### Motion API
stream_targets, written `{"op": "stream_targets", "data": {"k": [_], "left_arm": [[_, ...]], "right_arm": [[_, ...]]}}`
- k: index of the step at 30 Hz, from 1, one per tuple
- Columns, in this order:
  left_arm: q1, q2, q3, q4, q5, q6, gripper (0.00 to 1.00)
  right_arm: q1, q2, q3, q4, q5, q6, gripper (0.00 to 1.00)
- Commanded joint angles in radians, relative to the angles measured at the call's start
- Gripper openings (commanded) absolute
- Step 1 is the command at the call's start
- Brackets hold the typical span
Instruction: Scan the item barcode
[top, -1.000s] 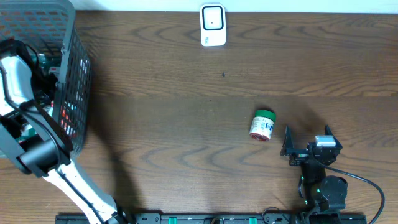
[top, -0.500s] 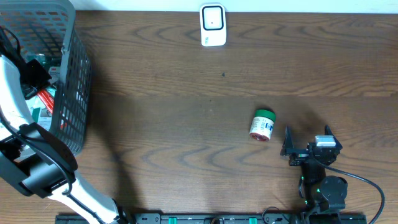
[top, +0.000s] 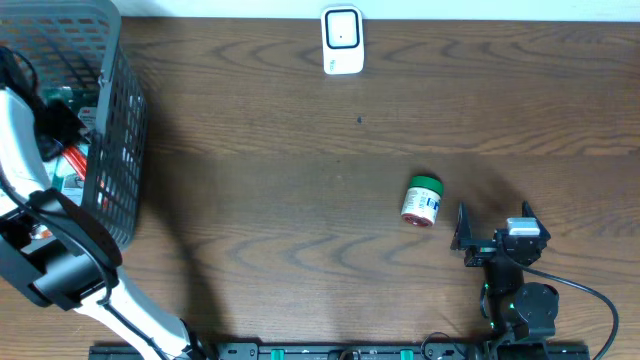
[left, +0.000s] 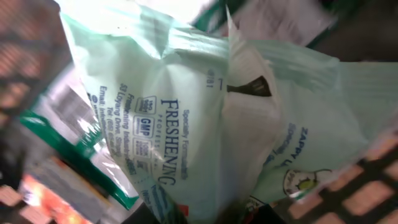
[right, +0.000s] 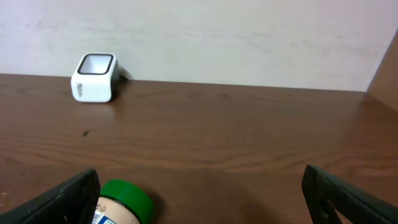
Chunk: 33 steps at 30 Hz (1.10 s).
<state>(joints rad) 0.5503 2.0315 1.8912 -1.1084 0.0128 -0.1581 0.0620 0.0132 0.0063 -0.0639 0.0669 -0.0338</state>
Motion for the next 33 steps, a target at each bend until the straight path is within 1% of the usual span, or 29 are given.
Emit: {"op": "stream_targets", "data": {"k": [1, 6, 10, 13, 16, 18, 21, 23, 25, 26, 30, 33], "left_arm": [[0.023, -0.006, 0.184, -0.038, -0.021, -0.012, 0.07], [0.027, -0.006, 0.404, -0.119, -0.021, -0.013, 0.07], [0.026, -0.010, 0.609, -0.193, -0.018, -0.067, 0.07], [0.024, -0.032, 0.727, -0.239, 0.068, -0.087, 0.07], [0.018, -0.076, 0.795, -0.264, 0.168, -0.113, 0.07], [-0.001, -0.161, 0.812, -0.269, 0.280, -0.141, 0.07], [-0.045, -0.240, 0.812, -0.288, 0.377, -0.159, 0.07], [-0.106, -0.282, 0.811, -0.321, 0.418, -0.158, 0.07], [-0.189, -0.306, 0.811, -0.372, 0.410, -0.150, 0.08], [-0.235, -0.311, 0.811, -0.399, 0.394, -0.149, 0.07], [-0.499, -0.288, 0.772, -0.539, 0.264, -0.151, 0.07], [-0.664, -0.247, 0.696, -0.581, 0.194, -0.150, 0.07]], "right_arm": [[0.002, 0.000, -0.001, -0.004, -0.001, -0.005, 0.99], [0.002, 0.000, -0.001, -0.004, -0.001, -0.005, 0.99], [0.002, 0.000, -0.001, -0.004, -0.001, -0.005, 0.99], [0.002, 0.000, -0.001, -0.004, -0.001, -0.005, 0.99], [0.002, 0.000, -0.001, -0.004, -0.001, -0.005, 0.99], [0.002, 0.000, -0.001, -0.004, -0.001, -0.005, 0.99], [0.002, 0.000, -0.001, -0.004, -0.001, -0.005, 0.99], [0.002, 0.000, -0.001, -0.004, -0.001, -0.005, 0.99], [0.002, 0.000, -0.001, -0.004, -0.001, -0.005, 0.99], [0.002, 0.000, -0.001, -0.004, -0.001, -0.005, 0.99], [0.002, 0.000, -0.001, -0.004, -0.001, -0.005, 0.99], [0.002, 0.000, -0.001, -0.004, -0.001, -0.005, 0.99]]}}
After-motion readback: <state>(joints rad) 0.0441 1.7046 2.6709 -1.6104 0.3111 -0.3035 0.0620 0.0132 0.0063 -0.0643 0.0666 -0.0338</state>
